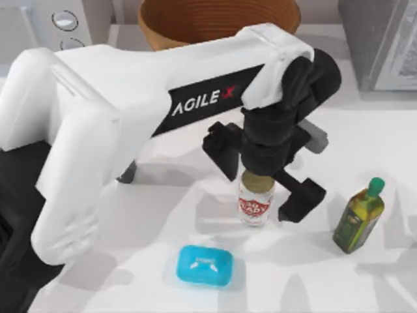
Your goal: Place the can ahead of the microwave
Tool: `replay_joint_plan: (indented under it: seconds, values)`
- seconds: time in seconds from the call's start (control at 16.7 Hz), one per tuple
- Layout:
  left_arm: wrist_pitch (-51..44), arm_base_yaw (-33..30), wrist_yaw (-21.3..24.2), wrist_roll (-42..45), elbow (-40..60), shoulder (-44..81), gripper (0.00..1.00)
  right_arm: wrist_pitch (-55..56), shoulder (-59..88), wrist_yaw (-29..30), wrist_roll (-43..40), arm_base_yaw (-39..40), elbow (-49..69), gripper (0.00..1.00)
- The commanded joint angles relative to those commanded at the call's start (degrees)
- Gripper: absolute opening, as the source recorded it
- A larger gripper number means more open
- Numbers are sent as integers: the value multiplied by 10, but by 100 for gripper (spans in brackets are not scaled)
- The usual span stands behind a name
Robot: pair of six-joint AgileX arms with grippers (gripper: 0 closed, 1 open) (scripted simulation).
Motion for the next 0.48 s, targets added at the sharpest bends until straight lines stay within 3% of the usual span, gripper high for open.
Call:
replay_joint_plan:
  seconds: [0.24,0.48]
  values:
    - [0,1,0,1,0,0,100,0,0,0,0,0,0,100]
    - [0,1,0,1,0,0,70,0,0,0,0,0,0,100]
